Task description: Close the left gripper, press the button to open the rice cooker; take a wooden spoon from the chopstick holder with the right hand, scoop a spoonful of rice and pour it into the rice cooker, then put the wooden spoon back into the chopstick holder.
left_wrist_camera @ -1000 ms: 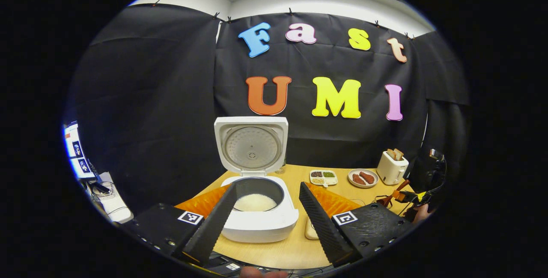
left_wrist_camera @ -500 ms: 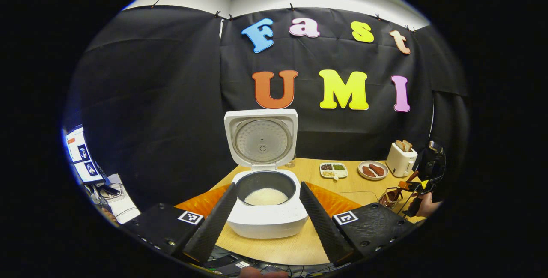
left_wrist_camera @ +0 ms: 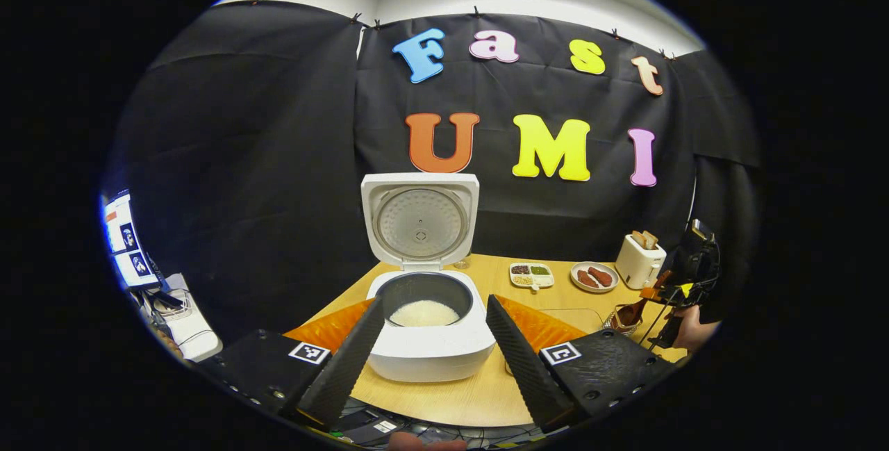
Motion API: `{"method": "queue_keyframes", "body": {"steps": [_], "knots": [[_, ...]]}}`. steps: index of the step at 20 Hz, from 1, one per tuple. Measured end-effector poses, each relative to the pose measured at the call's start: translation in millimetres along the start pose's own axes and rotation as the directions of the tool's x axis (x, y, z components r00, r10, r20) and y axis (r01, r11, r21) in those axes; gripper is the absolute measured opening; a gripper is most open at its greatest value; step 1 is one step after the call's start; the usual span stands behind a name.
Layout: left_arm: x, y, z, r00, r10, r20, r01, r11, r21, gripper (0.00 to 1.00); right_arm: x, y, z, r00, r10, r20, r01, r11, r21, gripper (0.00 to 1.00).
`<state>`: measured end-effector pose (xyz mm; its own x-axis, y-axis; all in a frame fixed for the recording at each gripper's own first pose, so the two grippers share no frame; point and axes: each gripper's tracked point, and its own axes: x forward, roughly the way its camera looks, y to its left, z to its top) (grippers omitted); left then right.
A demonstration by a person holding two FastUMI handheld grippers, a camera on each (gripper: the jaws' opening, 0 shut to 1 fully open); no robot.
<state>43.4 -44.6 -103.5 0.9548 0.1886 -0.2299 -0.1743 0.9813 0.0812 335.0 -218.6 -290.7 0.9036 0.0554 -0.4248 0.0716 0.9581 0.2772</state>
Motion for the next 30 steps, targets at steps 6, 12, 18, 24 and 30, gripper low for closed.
{"method": "queue_keyframes", "body": {"steps": [6,12,18,24,30], "knots": [[-6.4,10.5,16.1,0.998,-0.034,0.053,0.035,0.999,-0.019,0.95,-55.5,61.4,46.7,0.992,0.082,0.092,-0.080,0.996,-0.026,0.16],[-10.2,36.0,25.5,0.994,-0.032,0.104,0.036,0.999,-0.033,0.95,-86.4,149.7,17.5,0.976,0.213,0.049,-0.209,0.975,-0.073,0.16],[-21.0,65.5,13.9,0.998,-0.013,0.060,0.017,0.998,-0.053,0.94,-60.9,164.6,-57.9,0.989,0.144,-0.041,-0.150,0.966,-0.210,0.12],[-21.8,93.2,5.7,1.000,0.011,0.028,-0.009,0.998,-0.063,0.94,-44.7,160.4,-102.0,1.000,0.015,-0.023,-0.024,0.901,-0.433,0.12],[-21.4,111.9,-4.6,1.000,0.018,-0.004,-0.018,0.998,-0.056,0.94,-35.8,173.6,-139.0,0.999,-0.025,-0.041,0.001,0.868,-0.497,0.12]]}}
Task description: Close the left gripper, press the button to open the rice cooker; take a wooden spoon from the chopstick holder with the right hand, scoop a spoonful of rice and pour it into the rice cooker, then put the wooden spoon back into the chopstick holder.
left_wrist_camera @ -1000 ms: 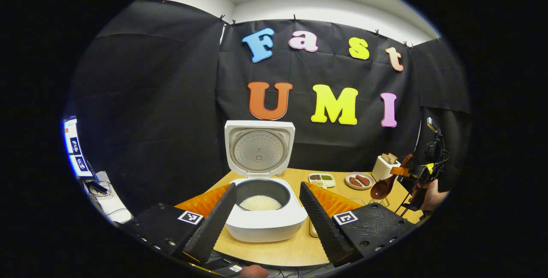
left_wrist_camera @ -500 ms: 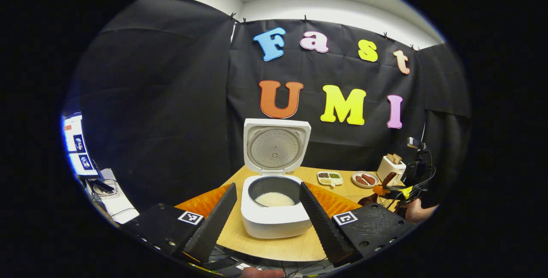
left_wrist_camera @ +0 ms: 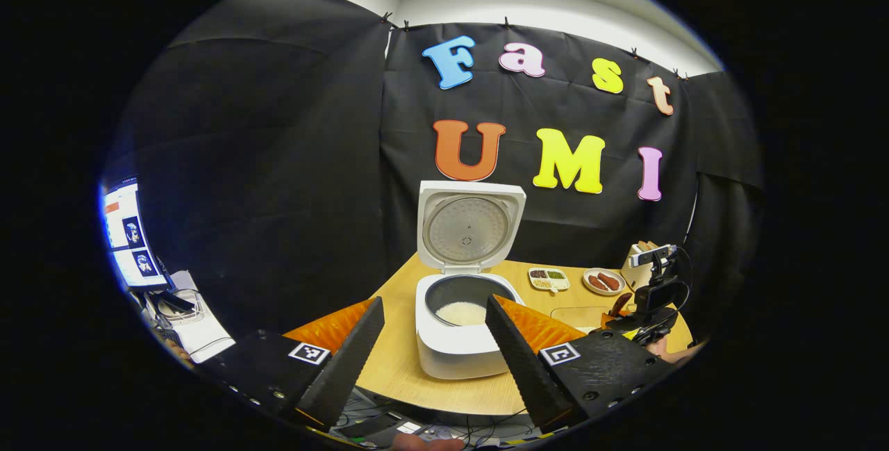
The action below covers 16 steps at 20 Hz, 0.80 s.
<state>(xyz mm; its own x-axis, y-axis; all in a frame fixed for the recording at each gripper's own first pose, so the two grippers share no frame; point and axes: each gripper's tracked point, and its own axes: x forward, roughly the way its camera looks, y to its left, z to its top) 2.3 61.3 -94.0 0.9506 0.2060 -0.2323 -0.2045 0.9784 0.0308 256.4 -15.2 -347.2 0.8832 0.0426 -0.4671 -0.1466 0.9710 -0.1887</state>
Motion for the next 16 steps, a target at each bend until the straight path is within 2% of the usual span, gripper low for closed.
{"method": "queue_keyframes", "body": {"steps": [4,7,10,16], "knots": [[-0.1,9.3,6.8,1.000,0.007,-0.001,-0.007,1.000,-0.010,0.94,2.6,33.1,-2.3,0.996,0.084,-0.039,-0.074,0.974,0.212,0.12],[2.0,9.8,4.9,1.000,0.011,-0.009,-0.011,1.000,-0.006,0.94,1.8,47.9,2.0,0.988,0.149,-0.037,-0.125,0.922,0.366,0.12],[1.1,8.4,6.3,1.000,0.009,-0.012,-0.009,1.000,0.003,0.95,1.5,49.9,2.2,0.974,0.224,-0.027,-0.173,0.821,0.544,0.12],[3.0,-6.0,11.6,1.000,-0.004,-0.001,0.004,1.000,0.007,0.95,2.6,31.5,-2.1,0.948,0.317,-0.019,-0.180,0.587,0.790,0.12]]}}
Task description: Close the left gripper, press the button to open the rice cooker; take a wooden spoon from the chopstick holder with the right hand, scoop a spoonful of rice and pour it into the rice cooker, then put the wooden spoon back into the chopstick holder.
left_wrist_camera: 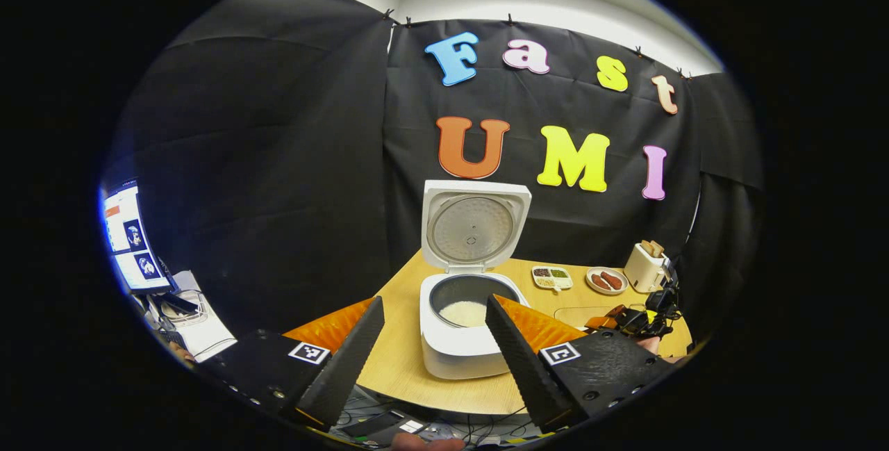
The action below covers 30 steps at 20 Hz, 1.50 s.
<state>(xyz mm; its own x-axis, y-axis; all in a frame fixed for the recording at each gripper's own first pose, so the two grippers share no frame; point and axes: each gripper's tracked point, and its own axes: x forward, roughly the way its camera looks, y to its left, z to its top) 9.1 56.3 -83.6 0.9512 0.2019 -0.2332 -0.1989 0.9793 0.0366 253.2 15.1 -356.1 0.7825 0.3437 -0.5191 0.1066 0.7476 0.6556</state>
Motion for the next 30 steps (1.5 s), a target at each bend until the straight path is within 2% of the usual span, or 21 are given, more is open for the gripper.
{"method": "queue_keyframes", "body": {"steps": [3,10,15,18,22,26,29,30], "knots": [[1.1,-11.2,3.2,1.000,-0.008,0.003,0.008,1.000,0.011,0.94,-7.9,-6.8,11.5,1.000,0.025,-0.001,-0.025,0.995,0.095,0.12],[3.6,-47.5,4.3,0.999,-0.036,0.013,0.036,0.999,0.010,0.95,-45.4,2.3,70.8,0.989,0.127,0.070,-0.135,0.983,0.126,0.11],[3.1,-55.5,10.2,0.999,-0.012,0.037,0.011,1.000,0.005,0.95,-65.8,21.1,115.8,0.971,0.201,0.127,-0.220,0.963,0.155,0.11],[0.2,-49.6,10.6,0.999,0.018,0.048,-0.019,1.000,0.003,0.95,-71.7,55.0,131.7,0.951,0.273,0.145,-0.296,0.940,0.171,0.11],[-6.2,-38.6,12.4,0.997,0.055,0.055,-0.054,0.998,-0.008,0.95,-62.8,119.6,135.2,0.920,0.371,0.127,-0.388,0.906,0.170,0.11],[-16.5,-24.8,24.9,0.991,0.087,0.097,-0.086,0.996,-0.012,0.94,-40.2,189.6,113.7,0.894,0.444,0.061,-0.448,0.889,0.097,0.11],[-23.6,-10.2,22.6,0.987,0.125,0.096,-0.122,0.992,-0.035,0.94,-20.9,231.2,85.2,0.888,0.459,-0.004,-0.459,0.888,0.007,0.14],[-26.2,-7.5,20.7,0.986,0.137,0.091,-0.133,0.990,-0.047,0.94,-13.2,242.6,75.7,0.886,0.463,-0.024,-0.464,0.886,-0.031,0.11]]}}
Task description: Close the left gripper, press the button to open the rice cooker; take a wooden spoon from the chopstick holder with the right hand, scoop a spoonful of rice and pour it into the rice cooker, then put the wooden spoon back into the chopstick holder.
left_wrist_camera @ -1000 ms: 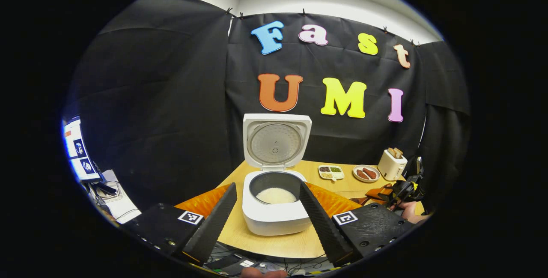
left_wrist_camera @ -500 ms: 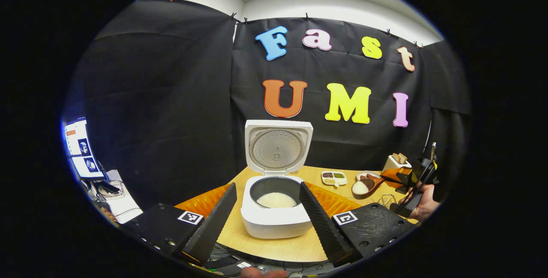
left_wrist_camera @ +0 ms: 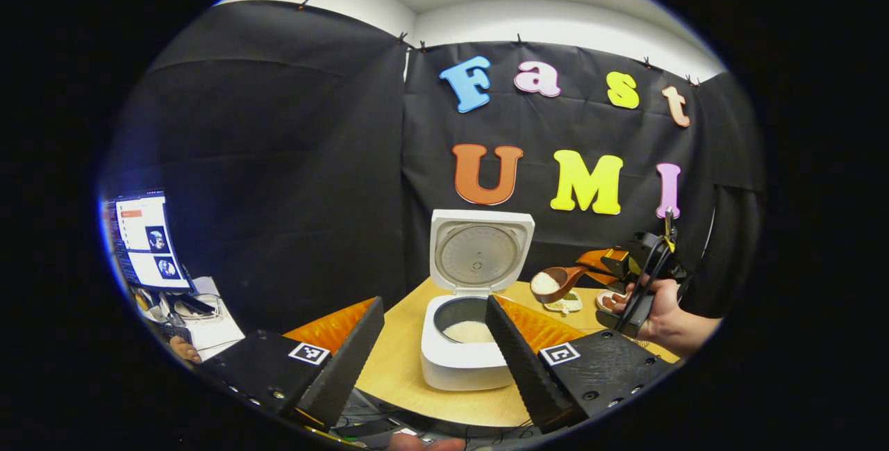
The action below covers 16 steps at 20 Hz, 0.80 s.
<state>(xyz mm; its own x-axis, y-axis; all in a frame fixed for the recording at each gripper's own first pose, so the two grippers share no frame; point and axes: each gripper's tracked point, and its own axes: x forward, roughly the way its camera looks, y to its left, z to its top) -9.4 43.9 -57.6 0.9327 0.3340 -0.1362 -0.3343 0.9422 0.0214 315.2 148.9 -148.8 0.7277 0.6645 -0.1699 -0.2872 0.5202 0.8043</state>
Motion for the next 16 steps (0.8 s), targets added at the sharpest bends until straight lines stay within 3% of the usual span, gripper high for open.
{"method": "queue_keyframes", "body": {"steps": [3,9,16], "knots": [[-7.3,9.9,0.5,1.000,0.025,0.007,-0.025,1.000,-0.002,0.94,27.6,8.4,-23.4,0.999,-0.024,-0.034,0.020,0.992,-0.126,0.11],[-9.5,28.4,-1.0,0.999,0.051,0.006,-0.051,0.999,0.008,0.94,52.6,18.6,-54.3,0.996,-0.072,-0.061,0.045,0.932,-0.358,0.11],[-5.3,30.8,-6.5,0.999,0.031,-0.008,-0.031,1.000,0.005,0.95,61.0,34.8,-67.3,0.994,-0.099,-0.052,0.050,0.809,-0.585,0.11]]}}
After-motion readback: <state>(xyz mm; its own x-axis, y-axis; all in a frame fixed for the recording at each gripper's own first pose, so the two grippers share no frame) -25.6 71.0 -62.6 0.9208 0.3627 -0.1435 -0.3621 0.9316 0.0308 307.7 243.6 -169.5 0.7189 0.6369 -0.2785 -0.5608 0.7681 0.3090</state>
